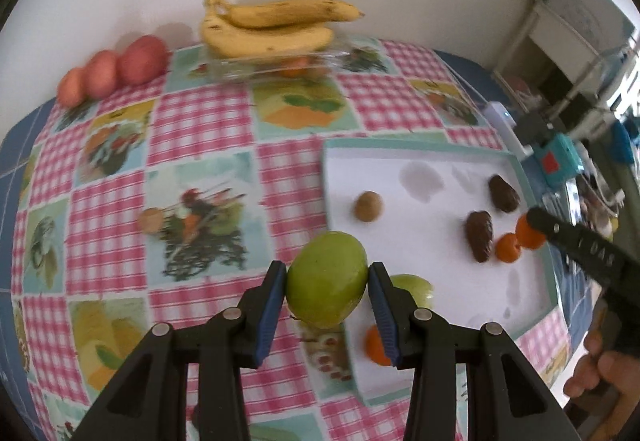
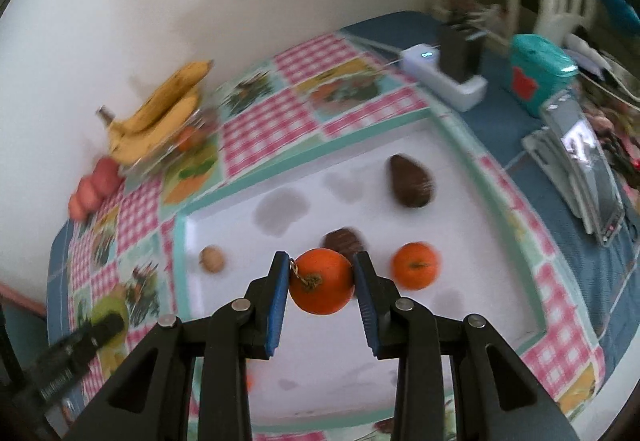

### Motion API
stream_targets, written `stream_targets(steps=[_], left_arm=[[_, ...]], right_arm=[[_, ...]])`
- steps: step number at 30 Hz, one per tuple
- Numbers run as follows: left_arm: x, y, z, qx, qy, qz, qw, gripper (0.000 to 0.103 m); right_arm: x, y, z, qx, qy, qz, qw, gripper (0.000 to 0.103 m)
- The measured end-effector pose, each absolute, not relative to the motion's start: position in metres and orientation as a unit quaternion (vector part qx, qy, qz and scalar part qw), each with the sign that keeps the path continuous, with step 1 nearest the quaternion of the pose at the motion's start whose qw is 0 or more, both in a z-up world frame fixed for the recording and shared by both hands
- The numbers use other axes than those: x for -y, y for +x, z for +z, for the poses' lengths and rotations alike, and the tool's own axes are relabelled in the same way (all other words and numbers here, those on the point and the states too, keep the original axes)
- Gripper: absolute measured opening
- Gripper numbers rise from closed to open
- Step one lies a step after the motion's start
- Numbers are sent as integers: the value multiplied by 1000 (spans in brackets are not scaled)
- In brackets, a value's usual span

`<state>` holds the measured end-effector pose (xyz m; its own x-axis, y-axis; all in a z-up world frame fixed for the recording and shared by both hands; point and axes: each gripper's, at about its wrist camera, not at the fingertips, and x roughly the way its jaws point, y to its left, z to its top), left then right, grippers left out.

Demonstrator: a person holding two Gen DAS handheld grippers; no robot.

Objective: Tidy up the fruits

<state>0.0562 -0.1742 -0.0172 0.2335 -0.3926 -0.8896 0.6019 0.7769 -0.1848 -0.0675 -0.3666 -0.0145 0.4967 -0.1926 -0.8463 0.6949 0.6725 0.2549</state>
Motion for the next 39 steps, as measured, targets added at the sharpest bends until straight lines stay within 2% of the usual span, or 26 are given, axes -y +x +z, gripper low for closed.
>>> stream_targets(steps=[23,39], left_arm=[[234,48,-40,-511,126,-355,773,45],[244,54,-51,-514,128,-357,770,45]], right_arm=[[395,-61,-16,-377,285,-295,830,34],[406,-42,-24,-388,265,-295,832,34]])
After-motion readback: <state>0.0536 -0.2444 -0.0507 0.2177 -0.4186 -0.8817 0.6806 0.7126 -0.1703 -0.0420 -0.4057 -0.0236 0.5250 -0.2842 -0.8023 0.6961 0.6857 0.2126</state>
